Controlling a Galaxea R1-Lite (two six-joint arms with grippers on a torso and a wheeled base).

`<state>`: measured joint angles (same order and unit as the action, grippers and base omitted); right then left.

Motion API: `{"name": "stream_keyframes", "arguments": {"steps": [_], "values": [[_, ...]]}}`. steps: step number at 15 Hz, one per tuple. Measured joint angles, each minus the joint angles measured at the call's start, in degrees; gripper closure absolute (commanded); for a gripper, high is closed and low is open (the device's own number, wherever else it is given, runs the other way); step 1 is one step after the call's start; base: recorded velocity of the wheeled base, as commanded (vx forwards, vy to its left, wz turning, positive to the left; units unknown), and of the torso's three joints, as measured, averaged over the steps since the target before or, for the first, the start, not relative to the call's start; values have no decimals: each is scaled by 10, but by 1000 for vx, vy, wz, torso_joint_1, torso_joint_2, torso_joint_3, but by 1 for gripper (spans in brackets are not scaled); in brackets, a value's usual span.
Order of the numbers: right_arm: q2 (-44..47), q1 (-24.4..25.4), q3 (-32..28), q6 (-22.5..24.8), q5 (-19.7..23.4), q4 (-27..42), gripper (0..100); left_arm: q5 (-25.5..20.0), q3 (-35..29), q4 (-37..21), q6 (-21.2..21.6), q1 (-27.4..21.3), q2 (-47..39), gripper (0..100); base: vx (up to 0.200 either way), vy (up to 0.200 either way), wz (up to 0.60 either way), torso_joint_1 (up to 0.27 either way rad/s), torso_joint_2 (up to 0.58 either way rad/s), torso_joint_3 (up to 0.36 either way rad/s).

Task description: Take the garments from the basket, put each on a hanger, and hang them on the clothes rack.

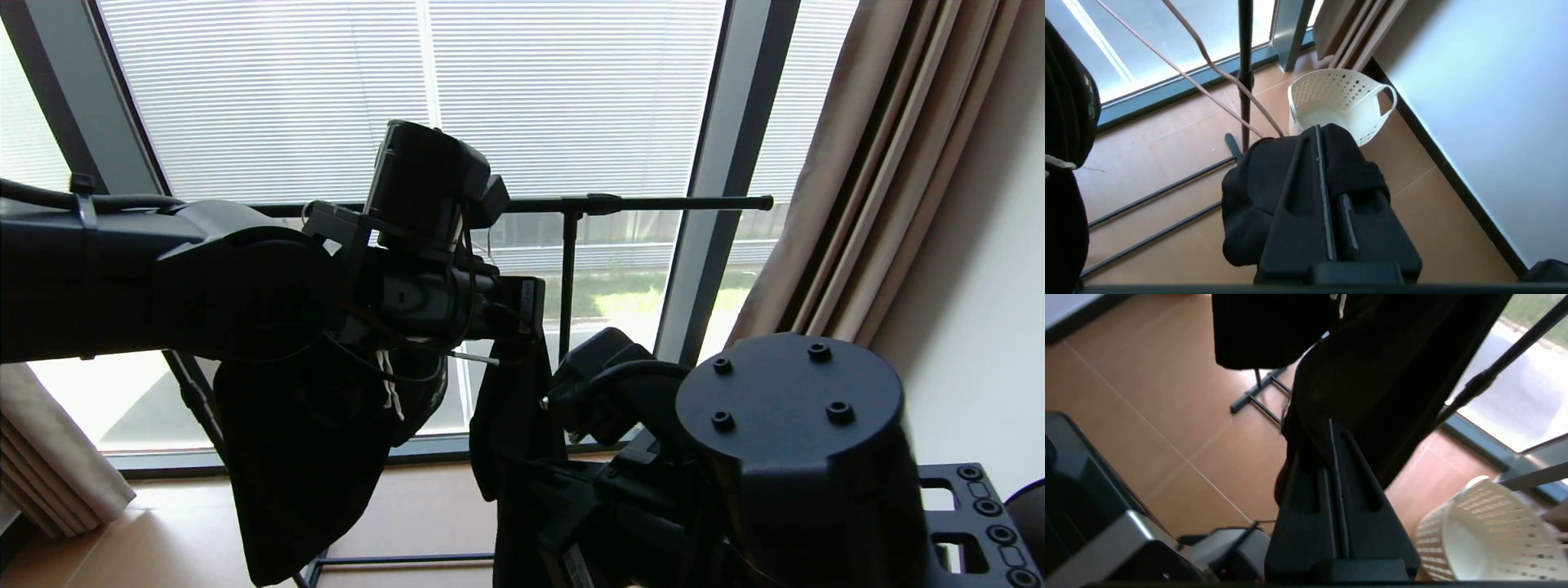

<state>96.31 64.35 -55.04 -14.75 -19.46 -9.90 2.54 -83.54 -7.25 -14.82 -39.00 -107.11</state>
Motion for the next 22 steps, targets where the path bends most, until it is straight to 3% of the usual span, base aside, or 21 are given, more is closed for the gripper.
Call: {"name": "stream_keyframes", "arguments": {"steps": [5, 8, 11, 16, 22], "values": [[-10, -23, 31, -10, -14, 1, 100, 1, 2, -15, 1, 1, 6, 100, 0, 0, 0, 0, 0, 0], [-38, -79, 68, -7, -38, 2, 100, 1, 2, -70, 32, 16, 23, 100, 0, 0, 0, 0, 0, 0], [-51, -146, 68, -7, -44, -1, 100, 2, 18, -111, 70, 22, 50, 100, 0, 0, 0, 0, 0, 0], [-5, -187, -29, -10, -43, -7, 100, 3, 96, -124, 100, 3, 96, 100, 0, 0, 0, 0, 0, 0], [95, -190, -179, -12, -42, -8, 100, 1, 159, -124, 77, -79, 112, 100, 0, 0, 0, 0, 0, 0]]}}
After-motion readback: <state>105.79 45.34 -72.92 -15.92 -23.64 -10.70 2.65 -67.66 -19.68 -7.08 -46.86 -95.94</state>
